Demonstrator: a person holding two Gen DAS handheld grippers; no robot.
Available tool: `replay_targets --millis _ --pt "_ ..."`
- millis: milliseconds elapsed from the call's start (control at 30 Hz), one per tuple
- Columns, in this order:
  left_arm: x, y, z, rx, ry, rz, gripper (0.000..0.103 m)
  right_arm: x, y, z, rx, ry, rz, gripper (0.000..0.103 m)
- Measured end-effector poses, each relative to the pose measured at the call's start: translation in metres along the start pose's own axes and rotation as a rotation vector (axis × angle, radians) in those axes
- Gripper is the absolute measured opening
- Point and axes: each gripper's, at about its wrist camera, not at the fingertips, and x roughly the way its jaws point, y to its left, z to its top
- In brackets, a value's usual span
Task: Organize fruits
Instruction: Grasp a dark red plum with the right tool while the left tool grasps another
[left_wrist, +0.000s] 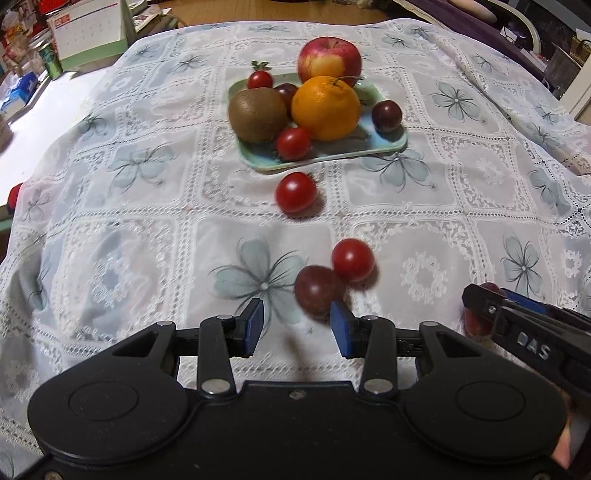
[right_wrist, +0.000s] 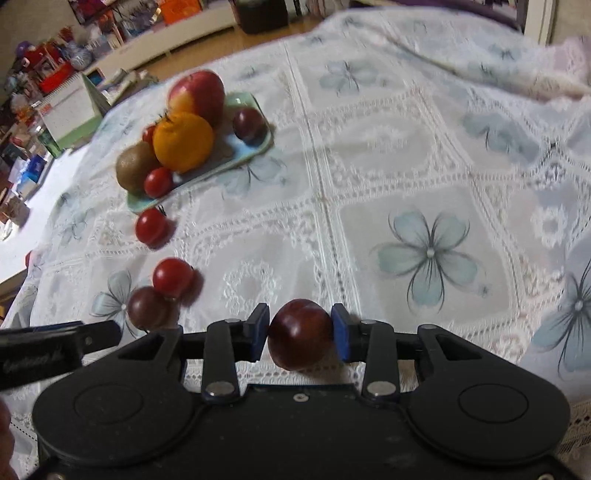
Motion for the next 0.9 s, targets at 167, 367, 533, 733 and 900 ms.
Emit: replay_targets --millis 167,367,533,733,900 --pt "0.016 -0.014 0.005 0.014 0.036 0.004 0.05 -0.013 -0.005 -0.001 0.0 -0.08 0.006 0.038" --pt "0.042 -0.021 0.008 0.009 0.097 0.045 0.05 -0.008 -0.003 -0.005 -0.017 -0.056 -0.011 0.038" --pt "0.046 -0.024 0.013 0.016 0.102 0.053 0.049 -0.006 -0.005 -0.005 -0.002 -0.049 -0.016 0.038" --pt "0.042 -0.018 0.015 -0.011 0.119 0.02 0.043 -0.003 -0.008 -0.006 0.014 -0.019 -0.007 0.038" --pt "0.014 -0.005 0.015 -0.043 0.106 -0.031 0.043 -0.005 -0.009 -0.005 0.027 0.005 0.014 0.038"
